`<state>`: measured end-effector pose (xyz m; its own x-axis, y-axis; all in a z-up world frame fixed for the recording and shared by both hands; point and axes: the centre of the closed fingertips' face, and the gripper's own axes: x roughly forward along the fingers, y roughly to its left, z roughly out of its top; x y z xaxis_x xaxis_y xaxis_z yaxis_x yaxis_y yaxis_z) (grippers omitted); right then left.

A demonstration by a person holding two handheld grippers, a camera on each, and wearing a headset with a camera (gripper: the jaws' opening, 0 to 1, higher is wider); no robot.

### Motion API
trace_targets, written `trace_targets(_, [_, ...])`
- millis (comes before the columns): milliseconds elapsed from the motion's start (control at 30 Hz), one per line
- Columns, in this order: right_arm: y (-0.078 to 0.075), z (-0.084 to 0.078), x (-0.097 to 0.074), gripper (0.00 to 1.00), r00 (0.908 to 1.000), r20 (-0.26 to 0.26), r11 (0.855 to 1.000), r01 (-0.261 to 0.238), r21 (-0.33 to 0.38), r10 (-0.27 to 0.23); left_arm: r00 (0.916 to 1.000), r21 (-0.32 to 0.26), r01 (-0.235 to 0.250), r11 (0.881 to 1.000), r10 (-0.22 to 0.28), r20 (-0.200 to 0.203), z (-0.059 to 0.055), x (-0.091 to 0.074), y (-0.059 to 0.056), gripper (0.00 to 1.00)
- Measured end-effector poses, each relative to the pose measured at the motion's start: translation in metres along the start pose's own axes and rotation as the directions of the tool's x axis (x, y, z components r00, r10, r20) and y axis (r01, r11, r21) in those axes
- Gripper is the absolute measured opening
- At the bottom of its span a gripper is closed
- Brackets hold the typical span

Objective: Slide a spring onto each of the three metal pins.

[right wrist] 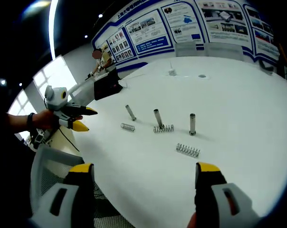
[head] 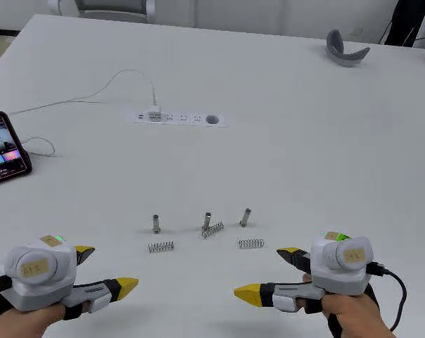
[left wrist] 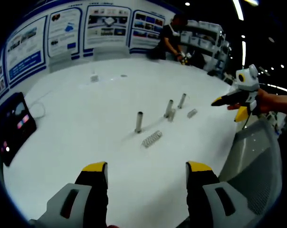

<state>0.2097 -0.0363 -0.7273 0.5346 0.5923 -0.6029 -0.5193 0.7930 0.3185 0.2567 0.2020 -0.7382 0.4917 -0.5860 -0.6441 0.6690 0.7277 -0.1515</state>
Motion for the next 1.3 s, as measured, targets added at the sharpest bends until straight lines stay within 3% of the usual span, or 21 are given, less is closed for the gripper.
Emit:
trace_targets(333, [0.0, -0.003, -0.003, 0.89, 1.0, -0.007, 1.0, 0.003, -0.003, -0.003, 0.9993, 0.068, 0.029, 0.997, -0.027, -0.026, 0.006, 0.008, -0.006, 0.68])
trace_targets(633, [0.001, -0.007, -0.004, 0.89, 0.9997, -0.025, 1.0, 0.005, -0.024, -0.005, 0.9948, 0.148, 0.08, 0.986, -0.069, -0.075, 0.009, 0.021, -0.014, 0.68])
trace_targets(1300, [0.001, -0.013, -0.008, 0.89, 0.9993, -0.037, 1.0, 0.007, -0.025, -0.008, 0.9826, 0.231, 0.164, 0.959, -0.138, -0.124, 0.022, 0.049, -0.029, 0.67])
